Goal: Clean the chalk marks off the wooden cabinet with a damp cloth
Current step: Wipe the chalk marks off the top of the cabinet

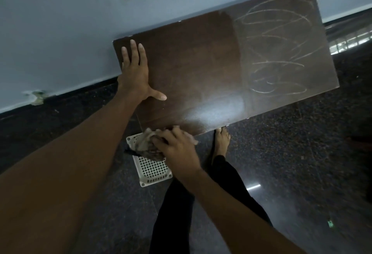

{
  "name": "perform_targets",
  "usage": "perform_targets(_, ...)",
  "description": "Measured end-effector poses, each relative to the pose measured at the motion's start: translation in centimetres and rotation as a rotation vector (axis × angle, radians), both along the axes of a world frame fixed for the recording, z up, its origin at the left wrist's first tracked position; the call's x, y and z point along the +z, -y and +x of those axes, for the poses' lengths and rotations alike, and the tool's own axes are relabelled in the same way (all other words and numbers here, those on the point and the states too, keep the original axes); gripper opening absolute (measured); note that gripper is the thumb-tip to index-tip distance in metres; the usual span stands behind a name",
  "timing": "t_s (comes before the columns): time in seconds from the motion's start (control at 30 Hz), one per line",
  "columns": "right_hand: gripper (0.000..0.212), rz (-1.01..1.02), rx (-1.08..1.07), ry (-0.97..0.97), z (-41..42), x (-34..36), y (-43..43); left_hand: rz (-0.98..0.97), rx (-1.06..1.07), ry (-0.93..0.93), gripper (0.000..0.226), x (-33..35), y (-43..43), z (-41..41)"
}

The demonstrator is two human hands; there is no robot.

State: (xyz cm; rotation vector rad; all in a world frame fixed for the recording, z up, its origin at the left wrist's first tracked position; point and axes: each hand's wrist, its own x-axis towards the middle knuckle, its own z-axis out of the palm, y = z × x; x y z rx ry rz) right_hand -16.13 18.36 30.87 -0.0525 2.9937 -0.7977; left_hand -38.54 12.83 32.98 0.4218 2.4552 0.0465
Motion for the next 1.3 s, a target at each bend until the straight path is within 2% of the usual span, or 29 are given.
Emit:
perform_targets(0.07, 0.034, 0.038, -0.08, 0.035, 1.5, 0.1, -4.9, 0.002, 0.003, 0.007, 0.163, 0.1, -0.1, 0.0)
perform_targets(0.23, 0.045, 0.165, -0.455, 0.126, 2.3, 1.0, -16.7, -0.005, 0.002, 0.017, 0.161, 0.6, -0.7, 0.3)
perform_targets(0.4, 0.044, 0.149, -0.708, 0.175, 0.6, 0.3, -16.1, -0.016, -0.003, 0.009, 0.16, 0.8, -0.9, 0.3)
perform_targets(0.6, 0.049, 0.06, -0.37, 0.143, -0.2, 0.9, -5.3, -0.02, 0.002, 0.019, 0.161, 0.7, -1.0, 0.2)
perform_targets(0.67, 0.044, 0.031, -0.27, 0.135, -0.5, 0.9, -2.9, -0.021, 0.004, 0.026, 0.162, 0.6, -1.0, 0.1)
perform_targets(0.83, 0.037, 0.028, -0.101, 0.104, -0.1, 0.2, -7.1, -0.024, 0.014, 0.036, 0.164, 0.5, -1.0, 0.1)
perform_targets(0.9, 0.043, 0.048, -0.135, 0.145, 0.6, 0.1, -10.7, -0.021, 0.016, 0.038, 0.165, 0.5, -1.1, 0.0)
perform_targets(1.03, 0.055, 0.131, -0.385, 0.163, 1.3, 0.7, -19.0, -0.024, 0.036, 0.054, 0.163, 0.7, -1.4, 0.2)
perform_targets(1.17, 0.045, 0.117, -0.59, 0.174, -1.2, 0.5, -23.6, 0.011, 0.053, 0.128, 0.159, 0.9, -1.7, 0.2)
perform_targets(1.3, 0.04, 0.102, -0.702, 0.188, -4.4, 0.4, -22.2, -0.055, 0.062, 0.166, 0.169, 1.2, -2.9, 0.2)
